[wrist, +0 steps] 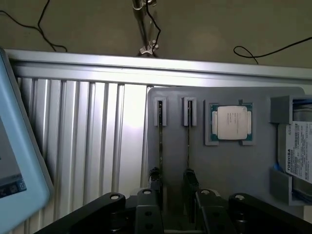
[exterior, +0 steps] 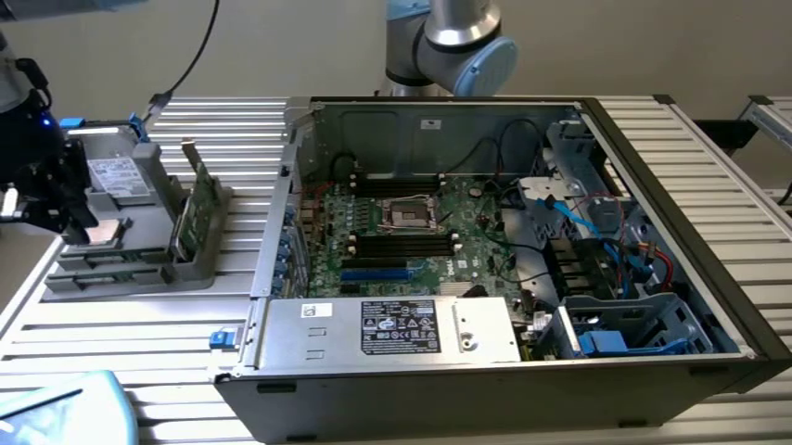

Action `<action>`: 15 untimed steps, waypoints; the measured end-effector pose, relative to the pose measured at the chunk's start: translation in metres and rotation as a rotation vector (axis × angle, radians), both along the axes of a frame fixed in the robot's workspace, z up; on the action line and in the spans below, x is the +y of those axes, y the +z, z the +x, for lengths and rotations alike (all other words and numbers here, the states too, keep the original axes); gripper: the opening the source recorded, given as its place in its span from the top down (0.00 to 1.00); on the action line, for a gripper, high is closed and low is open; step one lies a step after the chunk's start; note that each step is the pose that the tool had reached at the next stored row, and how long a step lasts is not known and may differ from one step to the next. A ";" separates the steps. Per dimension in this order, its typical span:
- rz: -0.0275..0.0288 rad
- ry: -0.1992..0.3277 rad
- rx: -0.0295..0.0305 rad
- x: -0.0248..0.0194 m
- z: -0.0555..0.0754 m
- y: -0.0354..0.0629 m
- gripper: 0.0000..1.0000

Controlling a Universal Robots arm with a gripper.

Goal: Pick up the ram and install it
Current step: 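Pick up the ram and move it above insertion slot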

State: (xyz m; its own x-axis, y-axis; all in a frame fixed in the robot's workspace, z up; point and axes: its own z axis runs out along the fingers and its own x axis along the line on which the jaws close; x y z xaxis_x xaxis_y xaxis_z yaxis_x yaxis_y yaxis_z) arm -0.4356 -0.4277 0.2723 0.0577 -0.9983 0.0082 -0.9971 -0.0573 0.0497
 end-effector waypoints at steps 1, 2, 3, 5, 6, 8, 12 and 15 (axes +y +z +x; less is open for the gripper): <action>0.0000 0.001 0.0001 -0.0009 0.000 -0.0017 0.67; 0.0003 0.002 0.0001 -0.0019 0.000 -0.0035 0.67; 0.0006 0.003 0.0000 -0.0032 0.000 -0.0054 0.67; 0.0026 0.003 -0.0001 -0.0064 0.001 -0.0088 0.67; 0.0046 0.003 -0.0002 -0.0080 0.001 -0.0100 0.67; 0.0112 0.003 -0.0003 -0.0109 0.004 -0.0120 0.67; 0.0242 0.003 -0.0003 -0.0141 0.009 -0.0157 0.67; 0.0257 0.003 -0.0002 -0.0150 0.009 -0.0211 0.67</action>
State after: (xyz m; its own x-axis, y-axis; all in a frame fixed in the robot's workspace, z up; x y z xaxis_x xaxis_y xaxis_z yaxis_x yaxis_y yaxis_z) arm -0.4266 -0.4427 0.2512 0.0612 -0.9980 -0.0174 -0.9969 -0.0619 0.0480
